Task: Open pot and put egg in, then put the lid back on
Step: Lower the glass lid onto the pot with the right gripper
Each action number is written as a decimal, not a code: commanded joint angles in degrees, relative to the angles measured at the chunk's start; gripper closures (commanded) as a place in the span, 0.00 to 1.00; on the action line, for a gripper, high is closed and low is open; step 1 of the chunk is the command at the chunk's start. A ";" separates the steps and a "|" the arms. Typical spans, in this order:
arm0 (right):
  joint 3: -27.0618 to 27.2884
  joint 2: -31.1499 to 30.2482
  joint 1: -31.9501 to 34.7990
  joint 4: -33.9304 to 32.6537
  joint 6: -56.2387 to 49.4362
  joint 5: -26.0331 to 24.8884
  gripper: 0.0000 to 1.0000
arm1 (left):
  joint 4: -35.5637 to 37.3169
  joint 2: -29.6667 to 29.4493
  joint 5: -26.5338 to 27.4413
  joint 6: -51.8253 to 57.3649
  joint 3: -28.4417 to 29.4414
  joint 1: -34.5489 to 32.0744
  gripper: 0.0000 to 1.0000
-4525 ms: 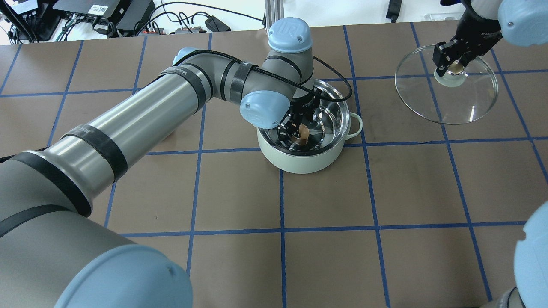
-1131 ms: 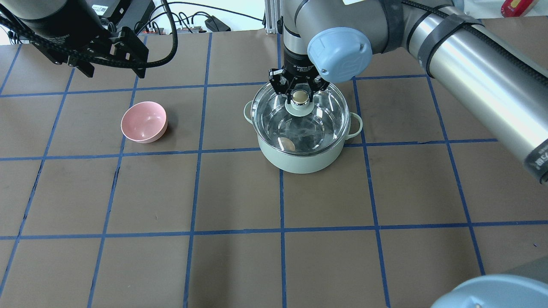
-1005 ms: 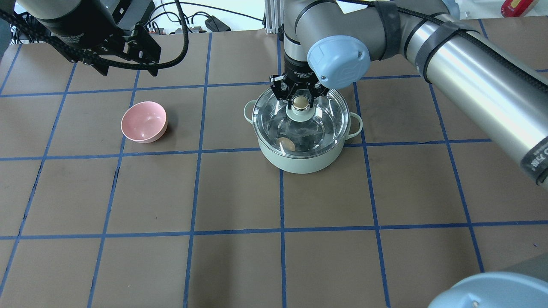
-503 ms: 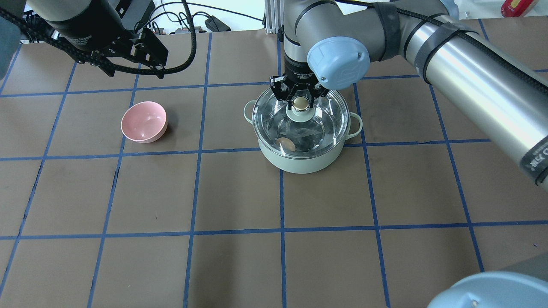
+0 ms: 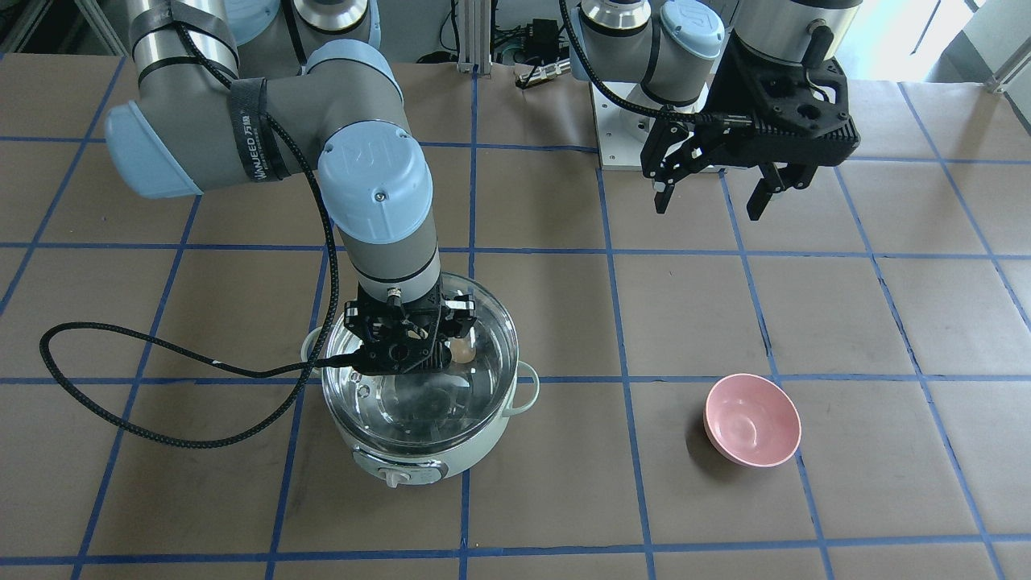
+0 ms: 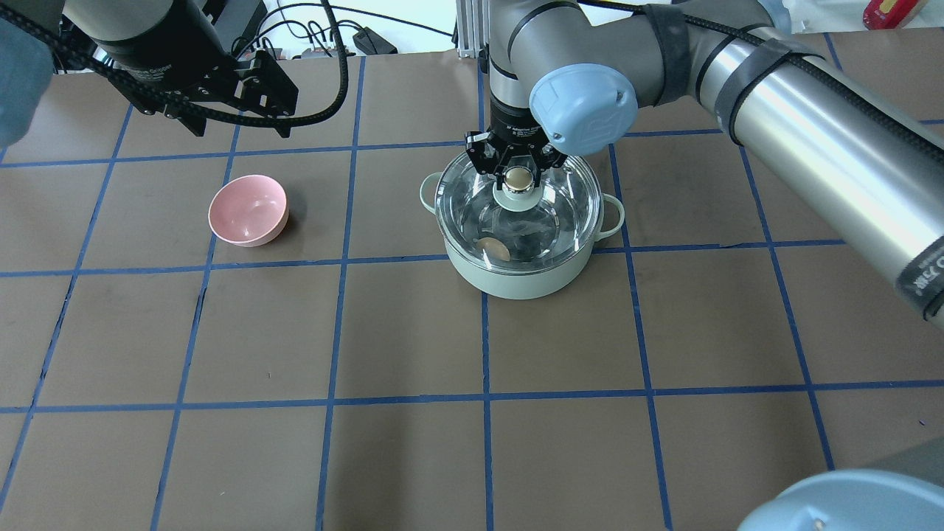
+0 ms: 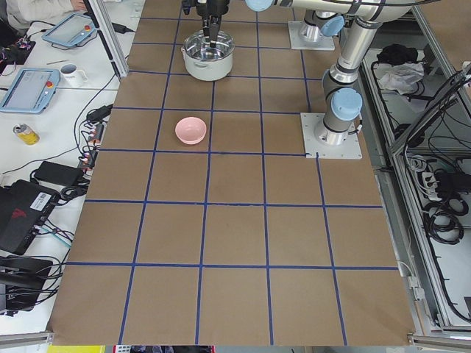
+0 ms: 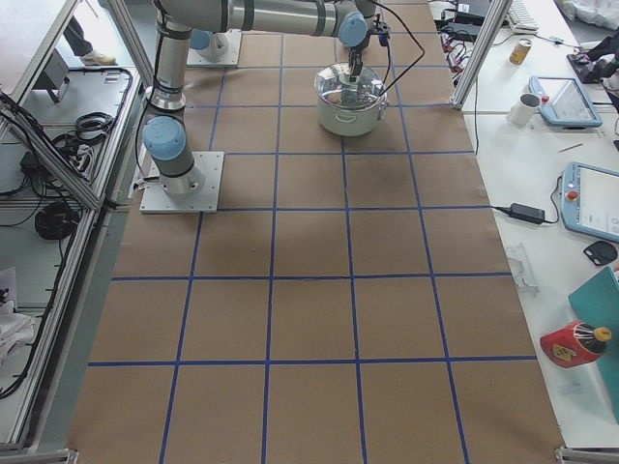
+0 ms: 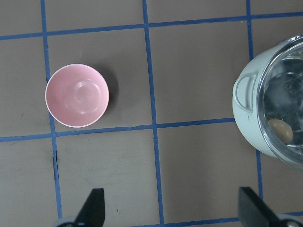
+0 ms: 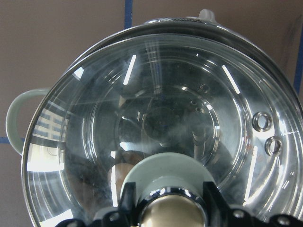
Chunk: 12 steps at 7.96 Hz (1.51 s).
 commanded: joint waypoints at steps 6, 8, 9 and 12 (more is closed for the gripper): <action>0.81 -0.20 -0.52 -0.56 -0.87 0.56 1.00 | 0.04 -0.35 -0.33 -5.78 -0.03 -0.04 0.00; 0.81 -0.02 -0.52 -1.36 -1.23 0.66 1.00 | 0.04 -0.35 -0.33 -5.87 -0.03 -0.04 0.00; 0.81 -0.02 -0.52 -1.45 -1.23 0.66 1.00 | 0.04 -0.35 -0.16 -6.04 -0.12 -0.04 0.00; 0.81 -0.28 -0.52 -3.72 -3.33 0.66 1.00 | 0.13 -0.43 -0.33 -5.96 -0.12 -0.04 0.00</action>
